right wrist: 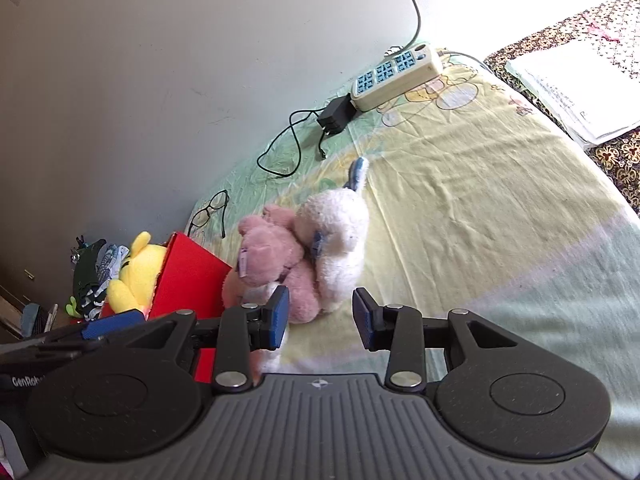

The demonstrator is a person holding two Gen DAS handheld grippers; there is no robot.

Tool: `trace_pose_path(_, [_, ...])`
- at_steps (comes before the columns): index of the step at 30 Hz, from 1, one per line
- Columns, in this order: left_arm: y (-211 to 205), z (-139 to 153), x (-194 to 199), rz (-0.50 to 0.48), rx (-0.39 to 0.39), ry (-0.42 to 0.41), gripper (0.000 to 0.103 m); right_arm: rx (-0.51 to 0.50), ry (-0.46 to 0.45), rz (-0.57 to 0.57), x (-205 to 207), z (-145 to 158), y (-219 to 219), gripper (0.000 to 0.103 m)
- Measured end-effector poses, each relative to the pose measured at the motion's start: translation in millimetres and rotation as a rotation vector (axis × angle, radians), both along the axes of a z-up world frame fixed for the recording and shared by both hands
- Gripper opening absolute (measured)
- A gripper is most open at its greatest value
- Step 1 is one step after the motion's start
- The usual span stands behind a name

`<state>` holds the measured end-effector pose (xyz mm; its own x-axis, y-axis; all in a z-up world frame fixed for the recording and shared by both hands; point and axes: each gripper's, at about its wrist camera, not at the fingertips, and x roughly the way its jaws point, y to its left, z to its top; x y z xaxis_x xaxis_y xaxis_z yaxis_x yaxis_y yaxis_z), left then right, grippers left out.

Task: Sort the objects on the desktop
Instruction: 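Move both grippers to the white bunny plush on the bed, then close the left gripper on the white bunny while the right gripper clamps it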

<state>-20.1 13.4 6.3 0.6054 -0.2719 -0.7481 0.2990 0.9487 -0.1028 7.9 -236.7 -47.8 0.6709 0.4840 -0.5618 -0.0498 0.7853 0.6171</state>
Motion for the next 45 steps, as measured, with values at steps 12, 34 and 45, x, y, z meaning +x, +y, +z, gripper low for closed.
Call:
trace_pose_path(12, [-44.6, -50.5, 28.5, -0.087, -0.06, 0.056, 0.096, 0.064, 0.07, 0.129, 58.9, -27.7, -25.5, 0.039])
trace_pose_path(34, [-44.8, -92.5, 84.0, 0.007, -0.045, 0.129, 0.084, 0.121, 0.145, 0.283, 135.7, -49.4, 12.8, 0.026])
trace_pose_path(45, [-60.3, -92.6, 75.1, -0.071, -0.022, 0.129, 0.084, 0.178, 0.184, 0.233, 113.5, -56.1, -21.6, 0.011])
